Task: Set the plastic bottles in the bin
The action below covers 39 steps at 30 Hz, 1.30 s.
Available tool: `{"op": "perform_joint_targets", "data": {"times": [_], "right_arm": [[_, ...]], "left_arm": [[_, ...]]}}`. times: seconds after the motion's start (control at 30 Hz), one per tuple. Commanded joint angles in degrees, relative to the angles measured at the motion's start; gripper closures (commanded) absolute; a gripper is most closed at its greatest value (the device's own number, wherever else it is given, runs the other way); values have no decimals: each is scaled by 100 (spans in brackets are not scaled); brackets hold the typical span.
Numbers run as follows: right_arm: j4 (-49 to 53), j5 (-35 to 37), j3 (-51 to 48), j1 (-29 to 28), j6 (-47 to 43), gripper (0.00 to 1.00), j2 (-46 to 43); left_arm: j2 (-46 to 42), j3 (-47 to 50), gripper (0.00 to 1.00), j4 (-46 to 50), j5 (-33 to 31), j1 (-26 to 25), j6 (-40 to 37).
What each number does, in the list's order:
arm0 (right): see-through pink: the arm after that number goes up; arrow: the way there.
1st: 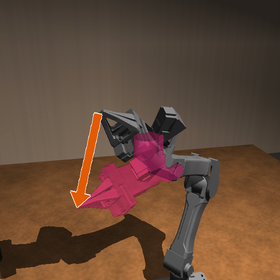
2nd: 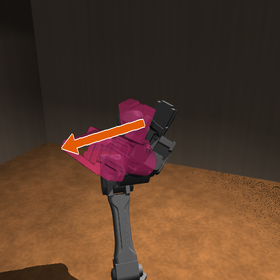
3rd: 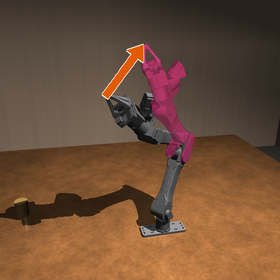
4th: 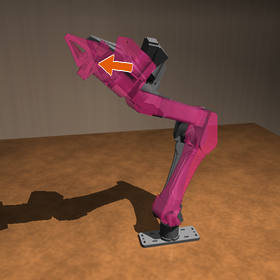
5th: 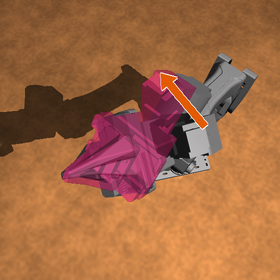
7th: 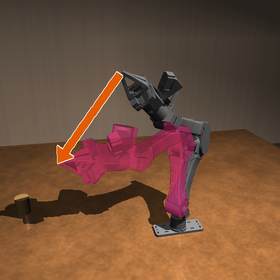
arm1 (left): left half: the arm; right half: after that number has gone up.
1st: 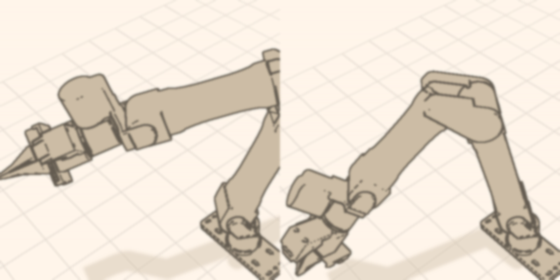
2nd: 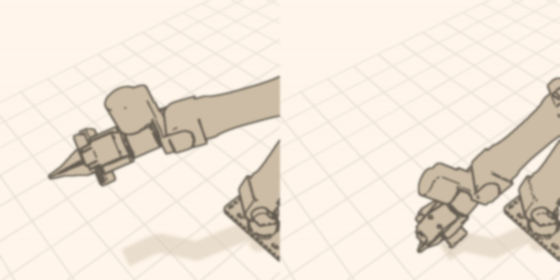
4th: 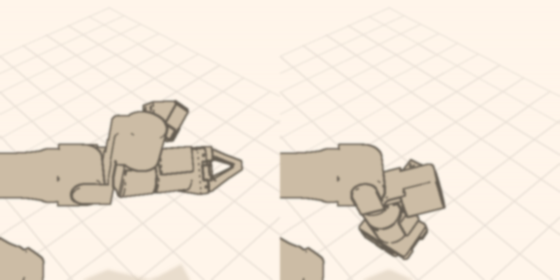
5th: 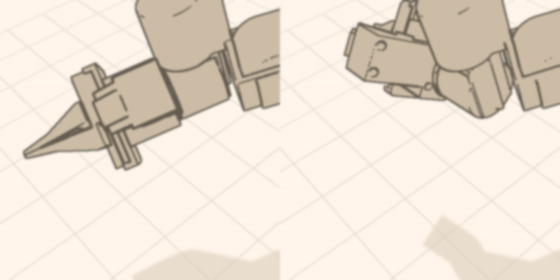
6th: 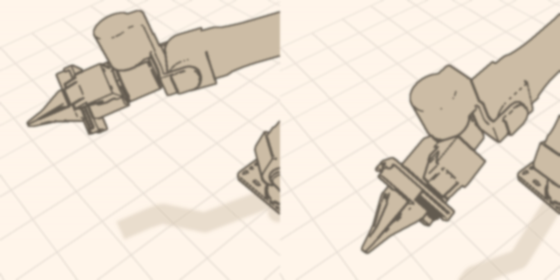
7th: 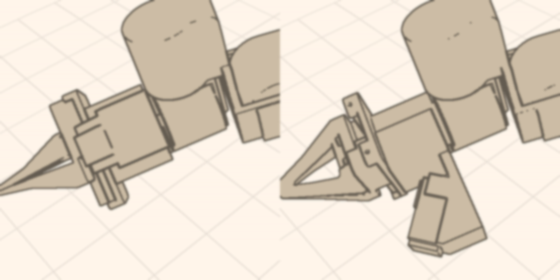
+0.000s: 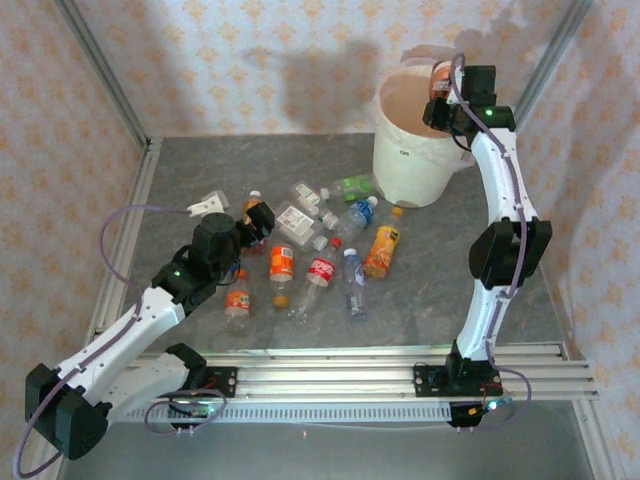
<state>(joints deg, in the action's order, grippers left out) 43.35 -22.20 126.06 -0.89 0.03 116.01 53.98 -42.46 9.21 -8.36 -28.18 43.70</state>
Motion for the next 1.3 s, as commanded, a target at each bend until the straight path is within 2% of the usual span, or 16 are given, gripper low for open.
{"op": "perform_joint_targets", "data": {"times": [0.0, 0.1, 0.2, 0.4, 0.63, 0.8, 0.9, 1.07, 1.27], "right_arm": [[779, -559, 594, 27, -145, 76, 391], [957, -677, 808, -7, -162, 59, 525], [1025, -711, 872, -41, -258, 48, 520], [1070, -697, 879, -96, -374, 37, 314], [918, -393, 695, -87, -255, 32, -128], [450, 22, 188, -88, -83, 18, -756], [-133, 84, -405, -94, -147, 1, -1265], [-552, 242, -950, -92, -190, 1, -1942], [-768, 13, -2120, -143, 521, 1, -3098]], "left_arm": [[77, 60, 0, -87, -59, 68, 110], [128, 72, 0, -66, -127, 100, 180], [182, 72, 0, -58, -140, 135, 183], [297, 72, 0, -59, -96, 183, 174], [421, 94, 0, -78, 1, 234, 190], [499, 98, 0, -42, -9, 247, 300], [535, 114, 0, -33, -13, 271, 349], [576, 118, 0, 10, -12, 287, 402], [619, 183, 0, -6, -95, 307, 559]]}}
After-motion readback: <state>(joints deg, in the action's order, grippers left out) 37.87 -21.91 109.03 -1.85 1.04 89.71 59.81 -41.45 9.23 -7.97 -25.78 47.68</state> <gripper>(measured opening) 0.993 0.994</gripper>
